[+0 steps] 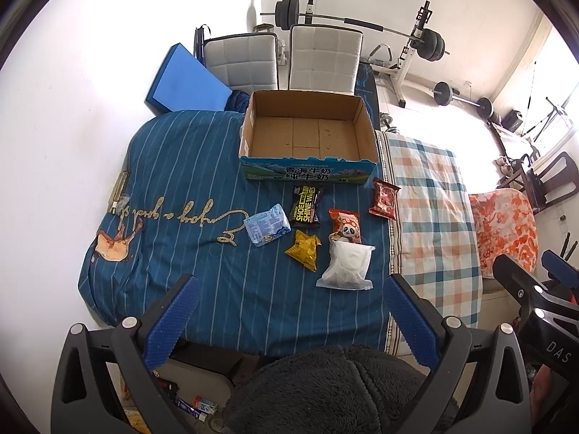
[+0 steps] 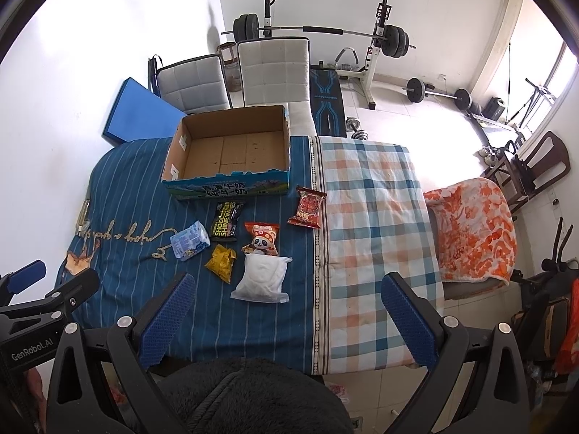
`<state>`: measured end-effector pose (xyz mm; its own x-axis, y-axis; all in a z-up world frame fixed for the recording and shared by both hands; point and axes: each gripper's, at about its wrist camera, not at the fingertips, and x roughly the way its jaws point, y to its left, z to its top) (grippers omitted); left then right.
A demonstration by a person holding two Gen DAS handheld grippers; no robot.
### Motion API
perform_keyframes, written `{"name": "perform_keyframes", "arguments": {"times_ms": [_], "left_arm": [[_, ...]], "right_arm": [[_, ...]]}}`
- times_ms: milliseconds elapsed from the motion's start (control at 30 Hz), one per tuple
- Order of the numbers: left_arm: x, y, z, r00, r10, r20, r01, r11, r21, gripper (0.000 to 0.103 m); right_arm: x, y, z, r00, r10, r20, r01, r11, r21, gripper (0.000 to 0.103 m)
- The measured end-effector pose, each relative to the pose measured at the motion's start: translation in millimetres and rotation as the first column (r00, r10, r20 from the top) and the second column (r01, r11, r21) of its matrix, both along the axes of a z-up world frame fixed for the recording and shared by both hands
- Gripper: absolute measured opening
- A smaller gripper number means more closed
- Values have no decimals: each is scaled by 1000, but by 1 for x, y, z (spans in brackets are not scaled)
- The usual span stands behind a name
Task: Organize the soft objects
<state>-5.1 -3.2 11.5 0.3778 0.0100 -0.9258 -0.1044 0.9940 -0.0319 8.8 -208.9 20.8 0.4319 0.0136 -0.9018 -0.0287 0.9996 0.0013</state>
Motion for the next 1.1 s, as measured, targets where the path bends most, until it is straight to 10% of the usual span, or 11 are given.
{"name": "perform_keyframes", "arguments": {"times_ms": [1100], "left_arm": [[-1, -1, -1, 1000, 7, 6, -7, 1000, 8, 103]], "right_arm": [[7, 4, -2, 1000, 2, -5, -1, 999, 32, 103]]}}
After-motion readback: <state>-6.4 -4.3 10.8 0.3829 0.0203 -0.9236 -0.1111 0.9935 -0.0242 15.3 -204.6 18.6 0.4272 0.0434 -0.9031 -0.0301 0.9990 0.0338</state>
